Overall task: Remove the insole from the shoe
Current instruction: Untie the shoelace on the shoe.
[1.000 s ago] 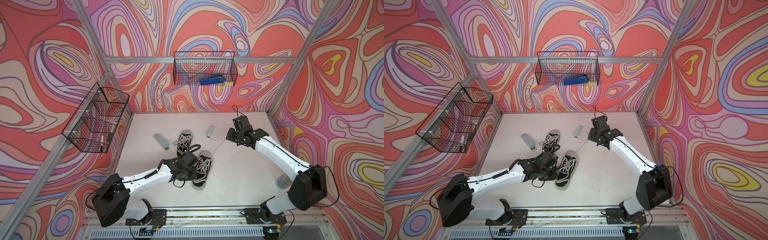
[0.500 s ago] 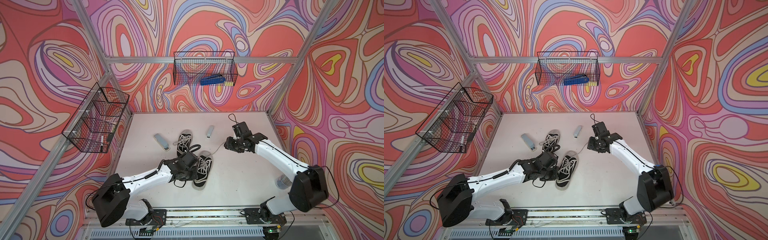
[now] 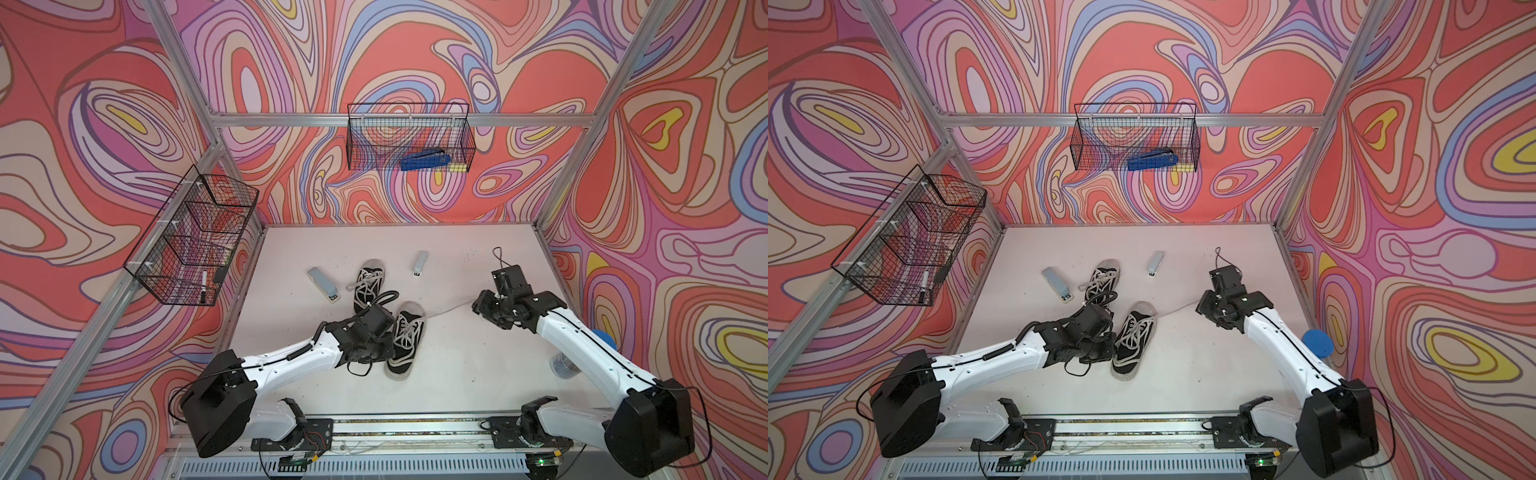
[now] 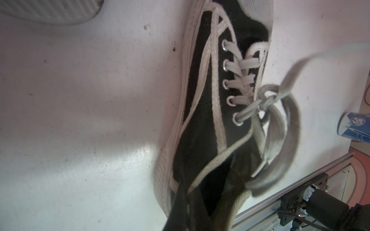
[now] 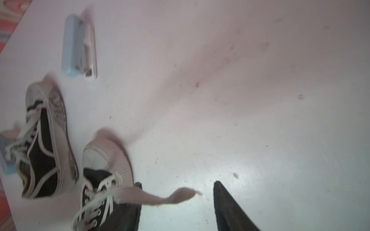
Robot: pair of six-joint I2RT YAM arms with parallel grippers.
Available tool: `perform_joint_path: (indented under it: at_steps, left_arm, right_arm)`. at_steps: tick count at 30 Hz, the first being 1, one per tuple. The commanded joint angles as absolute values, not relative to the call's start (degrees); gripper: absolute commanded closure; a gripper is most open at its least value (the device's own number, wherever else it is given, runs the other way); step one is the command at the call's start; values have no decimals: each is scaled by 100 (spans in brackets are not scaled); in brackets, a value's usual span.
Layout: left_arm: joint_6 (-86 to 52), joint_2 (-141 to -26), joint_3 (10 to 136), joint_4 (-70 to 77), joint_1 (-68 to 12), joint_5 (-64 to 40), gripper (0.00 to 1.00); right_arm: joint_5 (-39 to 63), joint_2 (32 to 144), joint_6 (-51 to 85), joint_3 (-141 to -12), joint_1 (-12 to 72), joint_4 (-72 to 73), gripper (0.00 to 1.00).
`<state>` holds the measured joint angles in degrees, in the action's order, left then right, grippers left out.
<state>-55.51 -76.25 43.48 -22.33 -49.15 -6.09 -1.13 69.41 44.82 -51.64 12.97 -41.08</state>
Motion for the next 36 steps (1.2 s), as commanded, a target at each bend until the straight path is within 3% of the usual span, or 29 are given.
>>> perform_joint_path:
  at_steps: [1,2,4,10,15,17,20,22,24,27,36]
  left_arm:
    - [-5877,-7421,4202,-2219,-4939,-360,100]
    - [-5920,-7393,4186,-2215,-4939,-346,100]
    - [-5983,-7331,4140,-2187,-4948,-342,100]
    - [-6136,-7343,4024,-1953,-5002,-429,100]
    - [-6130,-7365,4060,-1909,-5010,-411,100]
    - [-6123,-7365,4086,-1928,-5010,-424,100]
    - [-6106,-7374,4136,-1948,-5018,-439,100]
    - [-6105,-7396,4155,-1919,-5011,-430,100]
    - [-6098,-7442,4200,-1925,-5010,-434,100]
    - [-6101,-7462,4214,-1909,-5016,-440,100]
    - [-6091,-7532,4258,-1915,-5021,-453,100]
  right_arm:
    - [-692,6960,4780,-5404,1002,-4040,36]
    - [-909,7042,4854,-5542,949,-4166,30]
    - [-1192,7164,4984,-5706,762,-4190,27]
    - [-577,7416,4514,-6267,925,-4163,30]
    - [-1094,6992,4063,-6519,1172,-4884,30]
    - [-1004,6754,3989,-6603,1175,-5047,33]
    - [331,6651,3868,-6451,1282,-4836,48]
    - [957,6765,4059,-6123,1938,-4501,53]
    - [1007,6963,4375,-5859,2923,-4114,53]
    - [1157,7239,4862,-5515,3669,-3393,54]
    - [1910,7954,5610,-4604,4172,-1409,56]
